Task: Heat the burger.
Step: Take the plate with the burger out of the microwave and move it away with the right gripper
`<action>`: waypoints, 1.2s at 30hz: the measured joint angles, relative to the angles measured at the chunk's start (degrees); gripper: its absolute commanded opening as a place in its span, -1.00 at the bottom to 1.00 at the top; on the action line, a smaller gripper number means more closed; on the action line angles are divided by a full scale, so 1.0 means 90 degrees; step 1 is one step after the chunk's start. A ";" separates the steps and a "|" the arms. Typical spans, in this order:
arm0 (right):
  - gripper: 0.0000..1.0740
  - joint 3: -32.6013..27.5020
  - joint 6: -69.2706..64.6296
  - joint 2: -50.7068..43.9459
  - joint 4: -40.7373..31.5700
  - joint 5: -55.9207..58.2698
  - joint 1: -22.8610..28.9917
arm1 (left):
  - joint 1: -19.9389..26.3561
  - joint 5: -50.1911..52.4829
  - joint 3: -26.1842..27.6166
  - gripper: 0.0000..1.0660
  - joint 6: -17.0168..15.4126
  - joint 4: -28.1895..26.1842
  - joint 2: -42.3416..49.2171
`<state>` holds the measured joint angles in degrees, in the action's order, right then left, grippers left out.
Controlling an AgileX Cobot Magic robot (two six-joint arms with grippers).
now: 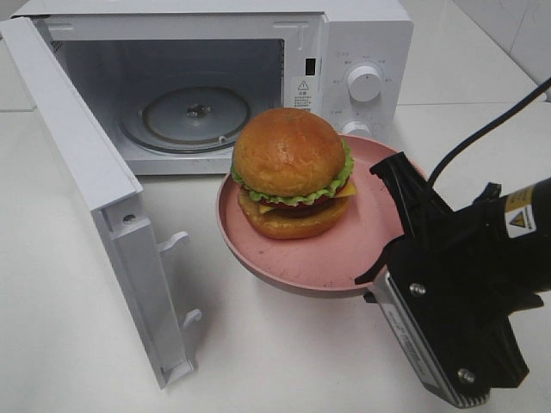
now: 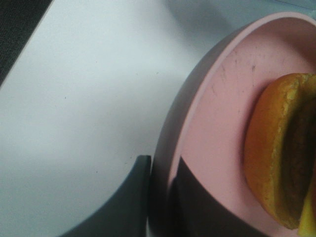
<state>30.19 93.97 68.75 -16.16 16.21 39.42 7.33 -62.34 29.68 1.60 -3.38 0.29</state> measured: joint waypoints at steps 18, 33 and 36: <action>-1.00 -0.0751 -0.1490 -0.1636 0.1070 0.0809 0.0000 | 0.0000 0.0000 0.0000 0.89 0.0000 0.0000 0.0000; -1.00 -0.0751 -0.6309 -0.2177 0.4272 0.1884 0.0000 | 0.0000 0.0000 0.0000 0.89 0.0000 0.0000 0.0000; -1.00 -0.0751 -0.6971 -0.2177 0.4698 0.1974 0.0000 | 0.0000 0.0000 0.0000 0.89 0.0000 0.0000 0.0000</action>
<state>23.43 31.23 49.16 26.13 33.98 39.42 7.33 -62.34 29.68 1.60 -3.38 0.29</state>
